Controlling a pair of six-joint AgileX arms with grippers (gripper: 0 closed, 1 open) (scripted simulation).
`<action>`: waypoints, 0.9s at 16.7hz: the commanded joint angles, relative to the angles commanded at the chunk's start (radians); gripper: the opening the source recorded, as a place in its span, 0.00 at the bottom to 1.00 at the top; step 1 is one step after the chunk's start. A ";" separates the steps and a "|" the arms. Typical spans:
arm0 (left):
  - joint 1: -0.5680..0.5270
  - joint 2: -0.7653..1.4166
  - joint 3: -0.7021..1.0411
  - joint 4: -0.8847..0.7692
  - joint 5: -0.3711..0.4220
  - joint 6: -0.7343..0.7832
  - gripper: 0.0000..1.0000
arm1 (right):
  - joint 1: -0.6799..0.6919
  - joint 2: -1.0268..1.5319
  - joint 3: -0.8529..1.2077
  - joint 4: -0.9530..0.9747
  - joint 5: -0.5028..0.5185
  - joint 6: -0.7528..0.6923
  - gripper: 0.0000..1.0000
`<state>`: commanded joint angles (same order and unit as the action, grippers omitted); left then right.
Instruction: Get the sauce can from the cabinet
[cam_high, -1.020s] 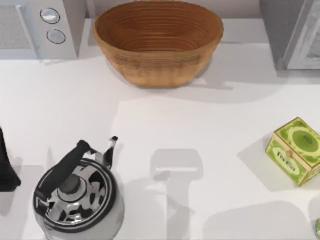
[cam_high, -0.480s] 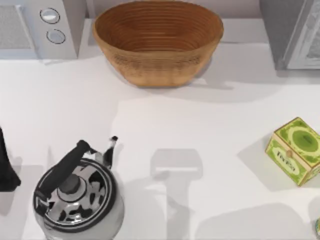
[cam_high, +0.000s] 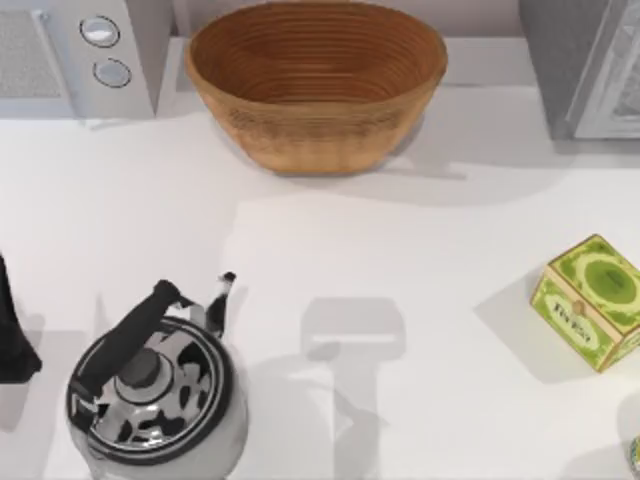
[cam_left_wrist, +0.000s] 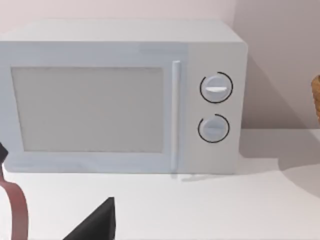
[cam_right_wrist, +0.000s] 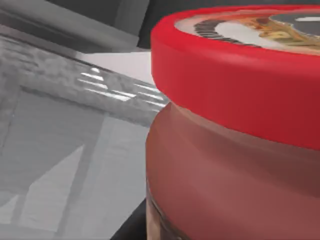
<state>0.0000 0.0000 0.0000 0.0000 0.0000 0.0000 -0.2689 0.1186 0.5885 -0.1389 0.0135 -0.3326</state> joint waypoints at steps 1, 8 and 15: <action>0.000 0.000 0.000 0.000 0.000 0.000 1.00 | -0.047 0.021 0.101 -0.024 0.003 -0.058 0.00; 0.000 0.000 0.000 0.000 0.000 0.000 1.00 | -0.456 0.200 0.981 -0.238 0.025 -0.559 0.00; 0.000 0.000 0.000 0.000 0.000 0.000 1.00 | -0.936 0.415 2.033 -0.491 0.053 -1.151 0.00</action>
<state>0.0000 0.0000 0.0000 0.0000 0.0000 0.0000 -1.2049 0.5333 2.6213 -0.6297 0.0668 -1.4840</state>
